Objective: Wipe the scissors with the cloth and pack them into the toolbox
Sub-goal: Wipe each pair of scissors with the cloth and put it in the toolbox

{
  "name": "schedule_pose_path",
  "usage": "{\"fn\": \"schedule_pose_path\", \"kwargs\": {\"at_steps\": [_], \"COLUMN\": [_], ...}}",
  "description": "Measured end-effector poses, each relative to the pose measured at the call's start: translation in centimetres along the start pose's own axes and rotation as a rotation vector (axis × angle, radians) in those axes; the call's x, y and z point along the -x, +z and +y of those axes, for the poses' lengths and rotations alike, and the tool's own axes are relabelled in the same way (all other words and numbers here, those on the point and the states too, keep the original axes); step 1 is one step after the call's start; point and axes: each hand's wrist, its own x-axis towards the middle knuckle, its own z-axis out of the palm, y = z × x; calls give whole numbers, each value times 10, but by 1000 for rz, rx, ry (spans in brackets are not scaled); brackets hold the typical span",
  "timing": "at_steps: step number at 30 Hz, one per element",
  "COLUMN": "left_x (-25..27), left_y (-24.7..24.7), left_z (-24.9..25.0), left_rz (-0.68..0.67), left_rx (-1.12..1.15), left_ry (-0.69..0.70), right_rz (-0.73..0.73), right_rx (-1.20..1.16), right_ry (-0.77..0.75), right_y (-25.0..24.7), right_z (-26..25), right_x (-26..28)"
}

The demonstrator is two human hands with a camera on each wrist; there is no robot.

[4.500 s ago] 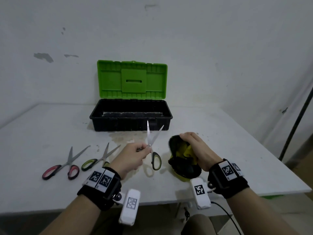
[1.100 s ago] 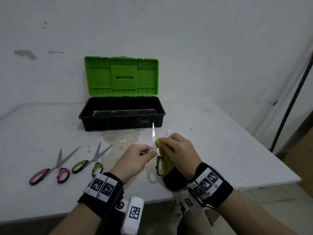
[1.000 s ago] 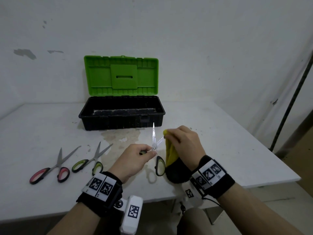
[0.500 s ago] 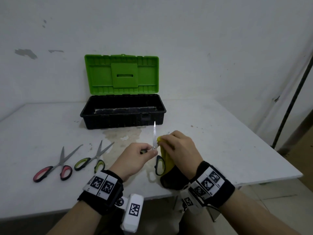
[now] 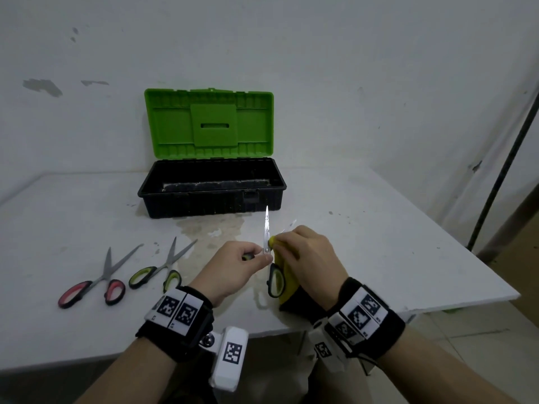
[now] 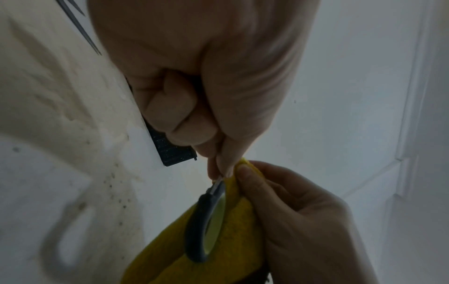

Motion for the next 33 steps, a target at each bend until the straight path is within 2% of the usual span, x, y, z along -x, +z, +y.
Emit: {"fn": "schedule_pose_path", "kwargs": {"at_steps": [7, 10, 14, 17, 21, 24, 28, 33], "left_x": [3, 2, -2, -3, -1, 1, 2, -3], "left_y": [-6, -3, 0, 3, -1, -4, -3, -11], "left_z": [-5, -6, -5, -5, -8, -11, -11, -9], "left_rz": [-23, 2, 4, -18, -26, -43, -54, -31], "left_rx": [-12, 27, 51, 32, -5, -38, -27, 110], "left_ry": [4, -35, -59, -36, 3, 13, -70, -195], "right_rz": [97, 165, 12, -31, -4, 38, 71, 178], "right_rx": [35, 4, -35, -30, -5, 37, 65, -112], "right_ry": [173, 121, 3, 4, 68, 188, 294, 336], "right_y": [-15, -22, -9, 3, 3, -6, -20, -35], "right_z": [27, 22, -3, -2, 7, 25, 42, 36], "right_x": [-25, -22, -3, 1, -7, -20, -28, -22]}}
